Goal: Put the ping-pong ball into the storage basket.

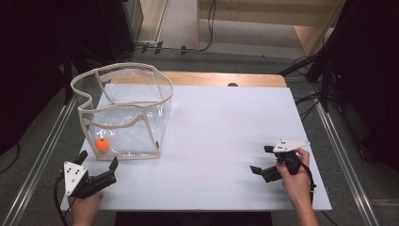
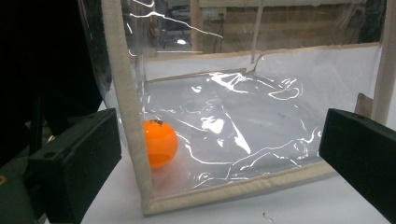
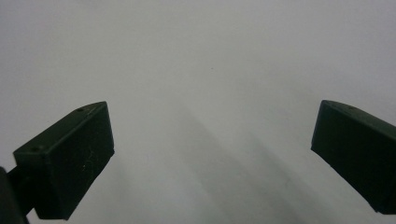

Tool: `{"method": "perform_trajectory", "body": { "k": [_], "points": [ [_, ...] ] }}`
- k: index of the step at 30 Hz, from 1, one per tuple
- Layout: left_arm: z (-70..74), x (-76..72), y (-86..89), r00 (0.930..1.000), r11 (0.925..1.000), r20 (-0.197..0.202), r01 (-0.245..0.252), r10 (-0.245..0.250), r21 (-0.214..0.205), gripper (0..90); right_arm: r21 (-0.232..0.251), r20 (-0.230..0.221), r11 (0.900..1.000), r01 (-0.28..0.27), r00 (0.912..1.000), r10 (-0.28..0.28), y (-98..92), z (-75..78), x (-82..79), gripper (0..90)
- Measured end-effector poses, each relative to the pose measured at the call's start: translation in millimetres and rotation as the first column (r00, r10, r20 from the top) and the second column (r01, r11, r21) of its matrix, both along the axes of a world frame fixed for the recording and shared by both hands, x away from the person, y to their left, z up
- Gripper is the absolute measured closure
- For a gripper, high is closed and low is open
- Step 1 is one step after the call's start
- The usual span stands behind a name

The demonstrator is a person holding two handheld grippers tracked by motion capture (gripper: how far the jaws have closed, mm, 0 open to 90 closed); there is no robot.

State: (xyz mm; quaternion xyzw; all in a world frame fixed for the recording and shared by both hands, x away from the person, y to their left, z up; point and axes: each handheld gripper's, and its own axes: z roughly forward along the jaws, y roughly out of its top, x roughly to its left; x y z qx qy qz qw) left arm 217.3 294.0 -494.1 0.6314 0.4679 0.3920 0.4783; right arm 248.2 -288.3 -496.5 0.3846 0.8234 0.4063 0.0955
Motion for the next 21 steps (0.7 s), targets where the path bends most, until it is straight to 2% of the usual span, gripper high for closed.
{"method": "perform_trajectory", "body": {
  "k": [21],
  "points": [
    [-0.1,-0.2,-0.1,1.0,1.0,0.0,0.0,0.0,0.003,0.0,0.034,0.008,0.9972,0.066,0.9978,-0.066,-27.5,-2.6,-14.6,0.0]
  ]
}}
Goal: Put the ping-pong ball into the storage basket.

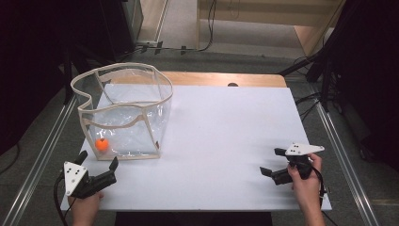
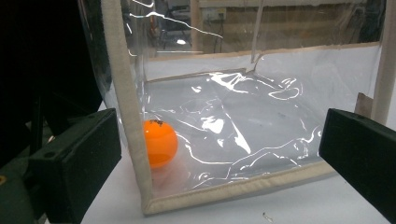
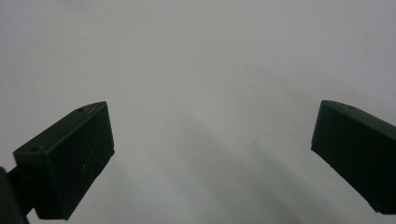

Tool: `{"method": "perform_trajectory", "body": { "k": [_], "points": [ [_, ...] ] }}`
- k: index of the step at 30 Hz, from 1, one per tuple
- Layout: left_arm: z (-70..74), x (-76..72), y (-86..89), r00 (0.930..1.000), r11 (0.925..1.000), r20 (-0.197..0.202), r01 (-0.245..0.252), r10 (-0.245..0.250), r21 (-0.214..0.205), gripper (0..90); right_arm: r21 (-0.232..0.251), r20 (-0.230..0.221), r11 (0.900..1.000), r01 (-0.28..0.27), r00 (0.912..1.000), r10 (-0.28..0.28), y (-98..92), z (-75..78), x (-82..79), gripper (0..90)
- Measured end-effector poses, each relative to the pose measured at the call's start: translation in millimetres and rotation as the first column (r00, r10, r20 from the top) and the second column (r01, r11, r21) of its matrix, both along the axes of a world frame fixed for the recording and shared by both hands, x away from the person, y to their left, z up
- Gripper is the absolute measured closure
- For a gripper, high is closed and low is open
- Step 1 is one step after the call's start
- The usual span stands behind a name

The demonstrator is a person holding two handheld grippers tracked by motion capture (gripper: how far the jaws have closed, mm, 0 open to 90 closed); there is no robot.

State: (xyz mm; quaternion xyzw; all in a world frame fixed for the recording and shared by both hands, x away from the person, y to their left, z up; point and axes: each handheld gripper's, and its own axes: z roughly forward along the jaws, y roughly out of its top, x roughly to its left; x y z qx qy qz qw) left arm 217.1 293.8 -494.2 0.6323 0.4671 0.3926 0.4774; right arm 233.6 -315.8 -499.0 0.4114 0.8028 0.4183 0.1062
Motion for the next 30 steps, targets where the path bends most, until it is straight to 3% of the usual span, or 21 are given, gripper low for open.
{"method": "perform_trajectory", "body": {
  "k": [10,20,30],
  "points": [
    [-0.1,0.1,0.1,1.0,1.0,0.0,0.002,-0.002,0.0,0.0,0.024,0.013,0.9994,0.023,0.9996,-0.023,-11.2,-3.0,-6.6,0.0],
    [0.1,0.6,0.7,1.0,1.0,0.001,0.001,-0.001,-0.007,0.0,0.082,0.043,0.9945,0.064,0.9967,-0.068,-25.3,-7.9,-20.5,0.0],
    [0.1,-0.6,0.5,1.0,1.0,0.006,-0.007,0.007,-0.005,0.0,0.151,0.137,0.9838,0.097,0.9836,-0.118,-41.4,-7.0,-31.1,0.0]
  ]
}}
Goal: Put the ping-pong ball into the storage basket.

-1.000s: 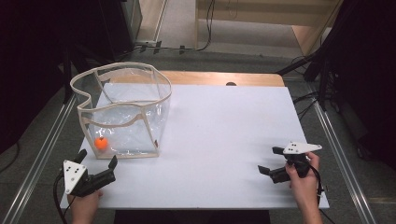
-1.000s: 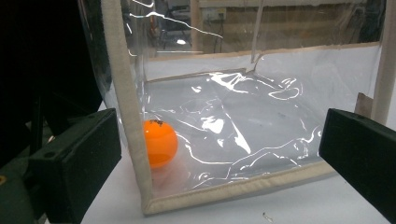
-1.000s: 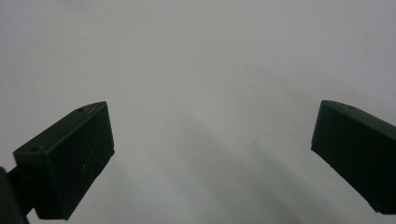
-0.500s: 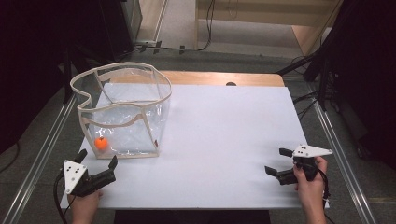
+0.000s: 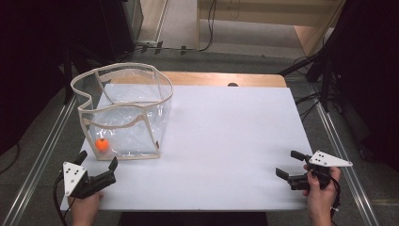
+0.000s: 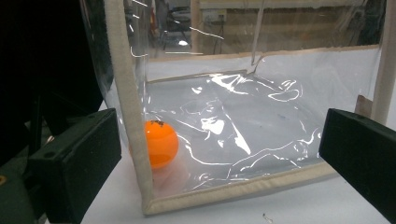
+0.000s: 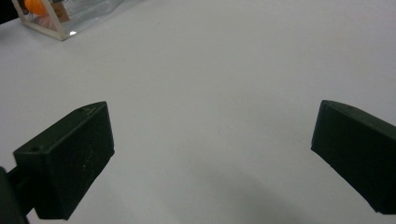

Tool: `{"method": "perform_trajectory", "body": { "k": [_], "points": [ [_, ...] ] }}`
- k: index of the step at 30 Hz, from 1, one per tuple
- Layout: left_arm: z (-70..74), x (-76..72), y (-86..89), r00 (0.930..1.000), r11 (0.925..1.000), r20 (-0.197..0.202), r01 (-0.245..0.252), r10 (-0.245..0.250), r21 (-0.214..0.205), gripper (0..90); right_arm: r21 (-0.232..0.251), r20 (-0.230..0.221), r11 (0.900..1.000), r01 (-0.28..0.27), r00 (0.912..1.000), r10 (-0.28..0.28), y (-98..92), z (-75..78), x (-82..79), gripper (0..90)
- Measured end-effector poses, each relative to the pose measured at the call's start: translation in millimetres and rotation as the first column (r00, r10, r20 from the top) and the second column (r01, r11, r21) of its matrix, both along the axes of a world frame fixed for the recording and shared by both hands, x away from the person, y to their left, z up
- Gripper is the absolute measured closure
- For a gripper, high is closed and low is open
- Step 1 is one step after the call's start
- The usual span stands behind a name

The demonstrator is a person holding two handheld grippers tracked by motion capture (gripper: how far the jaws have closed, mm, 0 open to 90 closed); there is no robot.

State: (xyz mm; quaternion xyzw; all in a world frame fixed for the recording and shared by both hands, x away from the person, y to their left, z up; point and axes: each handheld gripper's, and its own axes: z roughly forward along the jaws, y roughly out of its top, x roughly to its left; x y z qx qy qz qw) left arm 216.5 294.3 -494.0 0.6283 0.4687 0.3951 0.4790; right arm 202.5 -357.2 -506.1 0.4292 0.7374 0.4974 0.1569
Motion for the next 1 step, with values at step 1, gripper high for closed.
{"method": "perform_trajectory", "body": {
  "k": [1],
  "points": [
    [-0.1,-0.1,-0.2,1.0,1.0,0.004,-0.001,0.001,0.0,0.0,0.012,0.0,0.9999,0.0,1.0,0.0,-0.5,-0.5,-0.4,0.0]
  ]
}}
